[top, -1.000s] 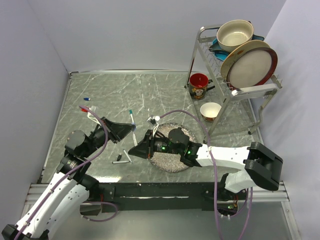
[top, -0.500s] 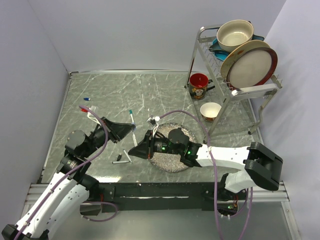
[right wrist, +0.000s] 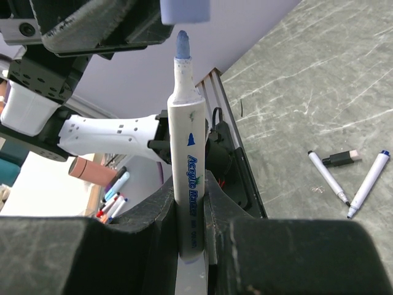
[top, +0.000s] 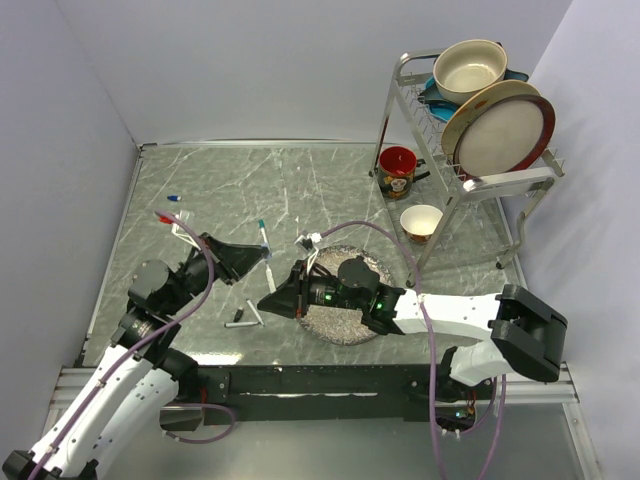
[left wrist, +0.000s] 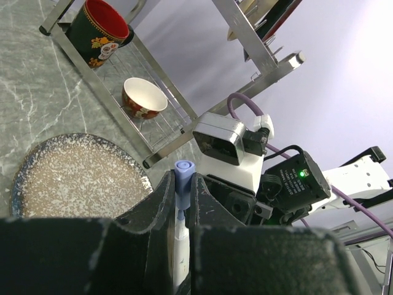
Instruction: Insert the pens into the pen caps
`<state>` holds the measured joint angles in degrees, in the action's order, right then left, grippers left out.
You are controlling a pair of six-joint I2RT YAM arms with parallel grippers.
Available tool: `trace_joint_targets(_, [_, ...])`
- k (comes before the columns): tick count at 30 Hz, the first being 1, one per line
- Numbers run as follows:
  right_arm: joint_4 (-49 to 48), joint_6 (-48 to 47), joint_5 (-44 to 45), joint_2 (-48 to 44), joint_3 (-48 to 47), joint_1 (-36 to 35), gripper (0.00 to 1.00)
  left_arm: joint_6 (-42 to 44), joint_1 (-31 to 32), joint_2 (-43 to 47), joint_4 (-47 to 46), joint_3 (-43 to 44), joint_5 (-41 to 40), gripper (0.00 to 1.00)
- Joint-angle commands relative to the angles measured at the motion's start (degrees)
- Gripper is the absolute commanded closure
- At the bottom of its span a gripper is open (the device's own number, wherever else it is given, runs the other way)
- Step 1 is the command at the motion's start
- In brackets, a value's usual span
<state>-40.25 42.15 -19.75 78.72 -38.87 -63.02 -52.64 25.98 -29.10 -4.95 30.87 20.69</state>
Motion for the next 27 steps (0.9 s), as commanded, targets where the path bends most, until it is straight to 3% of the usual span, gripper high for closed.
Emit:
trace_joint_targets(1, [-2.3,-0.2,0.9,-2.0,0.3,-0.4,1.00,1.1,0.1,1.4,0.5,2.0,-0.9,0.99])
trace_joint_targets(27, [-0.7,-0.8,0.7,-2.4,-2.1,-0.4,1.00,1.9,0.1,2.2,-0.7,-1.4,-0.8,0.99])
